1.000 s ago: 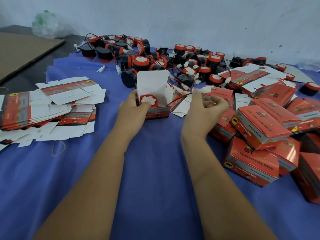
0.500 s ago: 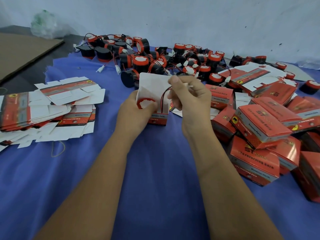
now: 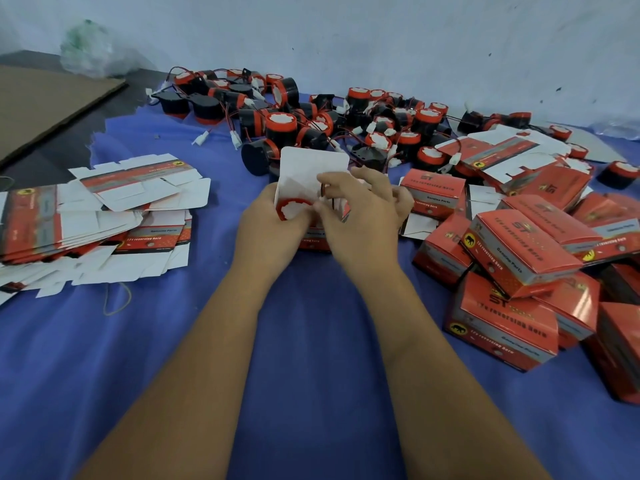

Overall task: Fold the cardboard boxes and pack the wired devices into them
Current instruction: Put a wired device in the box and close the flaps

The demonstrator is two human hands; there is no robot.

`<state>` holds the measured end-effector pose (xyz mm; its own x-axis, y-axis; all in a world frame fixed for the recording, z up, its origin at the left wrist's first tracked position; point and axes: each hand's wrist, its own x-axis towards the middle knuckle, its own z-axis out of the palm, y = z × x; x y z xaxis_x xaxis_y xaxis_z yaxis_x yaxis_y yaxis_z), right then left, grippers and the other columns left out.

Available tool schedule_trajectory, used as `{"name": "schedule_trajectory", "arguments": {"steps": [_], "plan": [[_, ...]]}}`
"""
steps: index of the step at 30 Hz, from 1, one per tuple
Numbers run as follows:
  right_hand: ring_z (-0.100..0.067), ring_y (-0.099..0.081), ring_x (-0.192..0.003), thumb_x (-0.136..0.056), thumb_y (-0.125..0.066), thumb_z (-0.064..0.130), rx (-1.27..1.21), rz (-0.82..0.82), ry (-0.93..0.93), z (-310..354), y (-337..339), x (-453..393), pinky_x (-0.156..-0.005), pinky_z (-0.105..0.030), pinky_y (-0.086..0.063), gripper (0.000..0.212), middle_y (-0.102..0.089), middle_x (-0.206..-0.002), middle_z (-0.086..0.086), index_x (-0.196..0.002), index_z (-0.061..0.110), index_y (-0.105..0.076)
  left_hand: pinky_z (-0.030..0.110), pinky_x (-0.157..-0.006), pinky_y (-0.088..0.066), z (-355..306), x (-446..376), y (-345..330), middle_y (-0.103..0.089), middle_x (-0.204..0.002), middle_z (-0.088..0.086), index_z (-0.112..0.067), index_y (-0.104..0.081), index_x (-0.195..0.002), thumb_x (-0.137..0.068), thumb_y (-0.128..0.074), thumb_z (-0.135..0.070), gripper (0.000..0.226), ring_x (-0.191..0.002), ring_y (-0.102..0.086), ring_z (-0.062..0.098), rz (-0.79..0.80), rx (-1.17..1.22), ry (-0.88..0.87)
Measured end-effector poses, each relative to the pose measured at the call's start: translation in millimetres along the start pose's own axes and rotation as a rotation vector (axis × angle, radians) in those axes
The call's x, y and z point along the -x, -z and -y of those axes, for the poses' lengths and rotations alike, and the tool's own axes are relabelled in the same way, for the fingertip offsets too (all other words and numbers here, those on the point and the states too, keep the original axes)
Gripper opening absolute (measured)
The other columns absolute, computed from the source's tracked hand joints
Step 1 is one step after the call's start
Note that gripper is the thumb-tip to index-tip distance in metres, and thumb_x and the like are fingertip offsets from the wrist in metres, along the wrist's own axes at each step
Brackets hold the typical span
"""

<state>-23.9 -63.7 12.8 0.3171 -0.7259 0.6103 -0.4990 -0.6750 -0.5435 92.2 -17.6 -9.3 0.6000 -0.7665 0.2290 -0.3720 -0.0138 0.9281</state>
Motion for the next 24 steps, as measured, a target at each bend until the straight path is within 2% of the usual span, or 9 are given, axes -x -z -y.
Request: {"name": "schedule_trajectory", "arguments": {"steps": [3,6,9,10,12,16,17,21,24], "plan": [[-0.021,-0.048,-0.12,-0.077,-0.077,0.018,0.169,-0.108,0.188,-6,-1,3,-0.102,-0.046,-0.021,0.017,-0.072,-0.103,-0.002,-0.094,0.017,-0.077,0.013,-0.071,-0.044,1,-1,0,-0.064,-0.101,-0.016,-0.032,-0.057,-0.113,-0.088,-0.065,-0.026,0.026,-0.091,-0.059,0.0,-0.008,-0.009,0.017],[-0.031,-0.053,-0.115,-0.079,-0.075,0.02,0.226,-0.067,0.193,-11,-2,2,-0.097,-0.047,-0.031,0.01,-0.064,-0.11,-0.006,-0.086,0.015,-0.079,0.012,-0.066,-0.041,1,-1,-2,-0.062,-0.095,-0.019,-0.035,-0.054,-0.11,-0.087,-0.066,-0.028,0.027,-0.089,-0.058,-0.004,-0.018,-0.01,0.028],[-0.031,-0.051,-0.107,-0.078,-0.073,0.007,0.094,-0.011,0.141,-13,-4,-2,-0.09,-0.041,-0.043,0.005,-0.059,-0.109,-0.011,-0.079,0.003,-0.076,0.013,-0.065,-0.041,1,0,-2,-0.062,-0.094,-0.018,-0.031,-0.056,-0.112,-0.086,-0.067,-0.029,0.029,-0.088,-0.057,-0.003,-0.037,-0.017,0.036],[-0.029,-0.051,-0.106,-0.078,-0.072,0.002,0.01,0.017,0.108,-12,-4,-2,-0.089,-0.035,-0.044,0.005,-0.056,-0.109,-0.01,-0.082,0.002,-0.075,0.014,-0.066,-0.042,1,-1,-2,-0.062,-0.095,-0.017,-0.03,-0.057,-0.113,-0.086,-0.067,-0.03,0.029,-0.088,-0.057,-0.001,-0.04,-0.014,0.036],[-0.022,-0.052,-0.107,-0.076,-0.069,-0.007,-0.141,0.059,0.057,-9,-4,-3,-0.092,-0.02,-0.044,0.023,-0.052,-0.108,-0.001,-0.095,0.005,-0.073,0.015,-0.07,-0.044,1,-1,-2,-0.061,-0.095,-0.018,-0.031,-0.056,-0.112,-0.086,-0.068,-0.03,0.029,-0.089,-0.058,0.001,-0.038,-0.001,0.038],[-0.007,-0.055,-0.105,-0.076,-0.06,-0.011,-0.299,0.147,-0.041,-2,-2,-1,-0.093,-0.015,-0.044,0.054,-0.062,-0.107,0.006,-0.123,0.017,-0.059,0.016,-0.07,-0.044,3,-2,-3,-0.063,-0.097,-0.017,-0.032,-0.057,-0.114,-0.085,-0.067,-0.032,0.031,-0.092,-0.059,0.0,-0.031,0.005,0.048],[-0.005,-0.056,-0.103,-0.078,-0.059,-0.009,-0.333,0.169,-0.082,-2,-1,0,-0.094,-0.017,-0.044,0.055,-0.065,-0.103,0.006,-0.126,0.019,-0.056,0.017,-0.07,-0.044,4,-1,-3,-0.064,-0.097,-0.018,-0.033,-0.058,-0.113,-0.085,-0.067,-0.032,0.03,-0.092,-0.059,-0.001,-0.025,0.005,0.047],[-0.02,-0.054,-0.117,-0.08,-0.059,0.014,-0.421,0.217,-0.215,-6,-4,4,-0.107,-0.049,-0.036,0.039,-0.072,-0.092,0.01,-0.116,0.028,-0.056,0.024,-0.076,-0.049,3,-1,-1,-0.068,-0.101,-0.015,-0.032,-0.061,-0.113,-0.082,-0.06,-0.035,0.032,-0.093,-0.062,0.002,0.007,0.025,0.025],[-0.031,-0.048,-0.126,-0.087,-0.052,0.019,-0.647,0.212,-0.378,-9,-4,3,-0.106,-0.05,-0.04,0.021,-0.074,-0.095,0.004,-0.103,0.027,-0.064,0.027,-0.068,-0.047,-4,-2,-1,-0.067,-0.089,-0.01,-0.029,-0.063,-0.093,-0.078,-0.045,-0.041,0.026,-0.083,-0.061,0.01,0.001,0.153,0.11]]}}
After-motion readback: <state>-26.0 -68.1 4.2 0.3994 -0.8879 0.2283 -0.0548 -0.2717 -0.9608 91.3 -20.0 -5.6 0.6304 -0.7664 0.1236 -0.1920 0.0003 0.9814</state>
